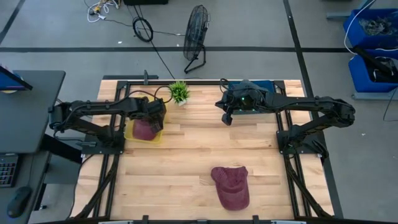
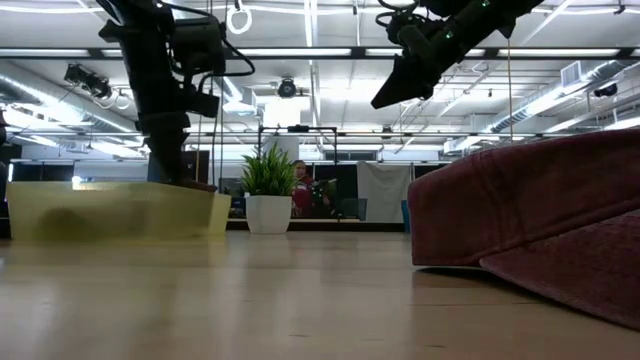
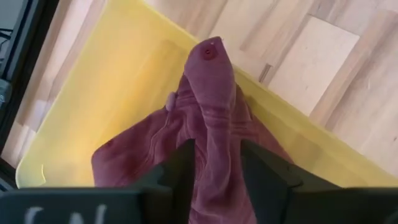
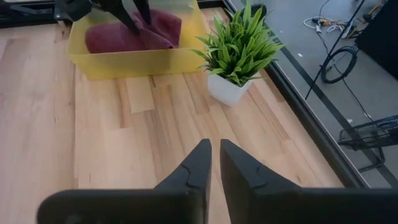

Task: Pick & Place hat
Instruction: Put the red cap into the yellow bin

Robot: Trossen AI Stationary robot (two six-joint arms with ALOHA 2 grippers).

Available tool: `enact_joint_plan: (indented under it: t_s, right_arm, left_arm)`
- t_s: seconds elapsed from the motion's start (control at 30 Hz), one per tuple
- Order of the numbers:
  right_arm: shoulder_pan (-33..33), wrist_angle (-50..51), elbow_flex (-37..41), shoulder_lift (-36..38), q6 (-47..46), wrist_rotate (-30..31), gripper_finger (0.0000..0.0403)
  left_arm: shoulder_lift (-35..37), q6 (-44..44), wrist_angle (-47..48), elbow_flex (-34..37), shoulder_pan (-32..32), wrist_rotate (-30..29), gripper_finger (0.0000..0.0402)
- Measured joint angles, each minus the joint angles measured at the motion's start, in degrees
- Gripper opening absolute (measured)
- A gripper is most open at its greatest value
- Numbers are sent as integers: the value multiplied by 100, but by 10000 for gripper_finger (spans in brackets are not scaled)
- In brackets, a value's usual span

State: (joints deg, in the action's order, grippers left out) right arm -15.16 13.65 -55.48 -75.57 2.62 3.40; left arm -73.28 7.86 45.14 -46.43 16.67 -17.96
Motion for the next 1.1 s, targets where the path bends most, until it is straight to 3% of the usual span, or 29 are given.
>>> enact_joint_plan:
  t_s: [0.23,0.4,0.67,0.97,1.1]
  right_arm:
    - [4,29,0,0,317,-317,83]
    - [220,226,-2,-92,660,-1681,98]
    - [1882,491,-4,-263,-236,-2446,99]
    - [3716,1087,-4,-727,-1674,-2042,99]
    - [4254,969,-4,-1228,-2400,-1370,99]
  left_arm:
    - [22,-74,423,-756,-64,-2,164]
    - [28,-348,359,-1655,-298,-2,159]
    - [28,-451,-234,-1825,-694,-3,154]
    - [15,60,-930,-1128,-1257,-2,153]
    - [15,353,-1437,-878,-1537,4,153]
